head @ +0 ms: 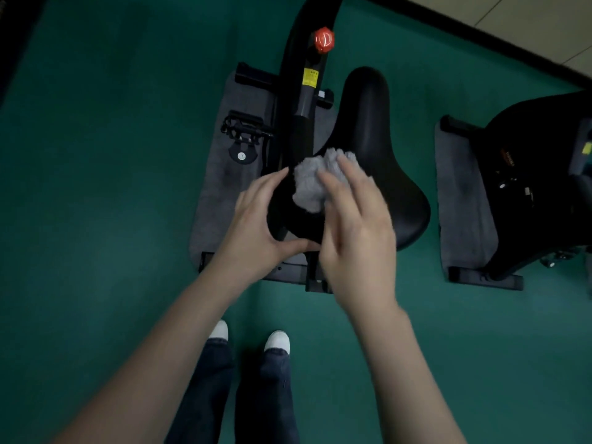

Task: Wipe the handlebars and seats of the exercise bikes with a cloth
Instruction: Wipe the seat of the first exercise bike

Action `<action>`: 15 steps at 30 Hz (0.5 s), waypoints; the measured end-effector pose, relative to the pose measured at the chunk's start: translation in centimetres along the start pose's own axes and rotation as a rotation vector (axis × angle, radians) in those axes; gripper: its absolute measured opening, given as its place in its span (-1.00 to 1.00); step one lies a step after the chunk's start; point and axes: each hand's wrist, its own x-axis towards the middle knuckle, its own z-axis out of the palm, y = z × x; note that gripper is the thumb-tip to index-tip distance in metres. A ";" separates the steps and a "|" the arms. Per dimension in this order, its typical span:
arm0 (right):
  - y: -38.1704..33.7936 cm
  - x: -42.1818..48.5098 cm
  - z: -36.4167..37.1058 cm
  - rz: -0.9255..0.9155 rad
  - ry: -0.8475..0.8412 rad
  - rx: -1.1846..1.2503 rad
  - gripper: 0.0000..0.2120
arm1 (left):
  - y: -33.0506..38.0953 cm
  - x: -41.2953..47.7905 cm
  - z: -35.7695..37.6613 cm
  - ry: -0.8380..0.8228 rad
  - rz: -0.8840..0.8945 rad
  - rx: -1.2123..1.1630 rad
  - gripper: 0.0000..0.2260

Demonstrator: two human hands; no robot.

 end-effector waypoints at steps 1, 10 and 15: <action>0.3 1.1 -0.5 0.023 -0.045 0.020 -0.60 | -0.1 -0.1 0.1 0.006 -0.018 -0.009 -0.10; 1.6 1.9 -2.4 -0.181 -0.195 0.154 -0.72 | -0.3 -1.5 1.4 0.103 -0.102 -0.148 -0.17; 3.4 6.3 -2.4 -0.198 -0.306 0.180 -0.76 | -0.2 -2.5 2.7 0.223 -0.191 -0.246 -0.21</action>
